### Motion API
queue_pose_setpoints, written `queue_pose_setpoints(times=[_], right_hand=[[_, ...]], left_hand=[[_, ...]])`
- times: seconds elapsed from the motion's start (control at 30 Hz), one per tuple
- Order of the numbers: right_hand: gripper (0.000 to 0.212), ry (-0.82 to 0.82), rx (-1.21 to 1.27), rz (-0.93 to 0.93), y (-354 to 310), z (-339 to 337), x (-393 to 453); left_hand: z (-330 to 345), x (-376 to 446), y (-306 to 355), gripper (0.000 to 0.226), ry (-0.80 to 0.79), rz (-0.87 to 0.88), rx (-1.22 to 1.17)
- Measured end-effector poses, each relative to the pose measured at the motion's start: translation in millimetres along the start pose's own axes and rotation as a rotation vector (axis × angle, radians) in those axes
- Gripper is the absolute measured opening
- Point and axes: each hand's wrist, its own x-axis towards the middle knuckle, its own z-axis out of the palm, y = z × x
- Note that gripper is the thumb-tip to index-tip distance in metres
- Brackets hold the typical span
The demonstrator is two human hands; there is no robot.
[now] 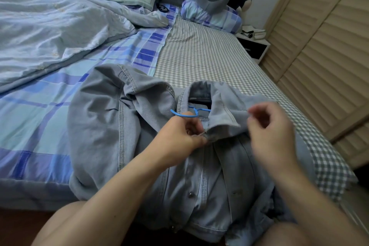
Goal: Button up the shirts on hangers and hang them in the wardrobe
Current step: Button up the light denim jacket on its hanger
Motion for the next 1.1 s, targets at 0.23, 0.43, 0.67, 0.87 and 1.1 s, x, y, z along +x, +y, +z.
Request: queue_pose_setpoints(times=[0.23, 0.43, 0.67, 0.87, 1.1], right_hand=[[0.044, -0.899, -0.333, -0.293, -25.7, 19.3, 66.7], [0.045, -1.018, -0.7, -0.503, -32.7, 40.6, 69.6], [0.01, -0.686, -0.182, -0.259, -48.3, 3.5, 123.7], [0.025, -0.585, -0.231, -0.265, -77.5, -23.9, 150.2], [0.049, -0.248, -0.109, -0.338, -153.9, -80.4, 199.9]], left_hand=[[-1.7, -13.4, -6.1, 0.026, -0.08, 0.612, 0.758], [1.5, -33.3, -1.3, 0.017, 0.0, 0.911, 1.006], [-18.9, -30.7, -2.9, 0.04, 0.35, 0.828, 0.877], [-29.5, -10.8, 39.6, 0.055, 0.47, 0.643, 0.706], [-99.4, 62.8, 192.1, 0.044, 0.425, 0.679, 0.894]])
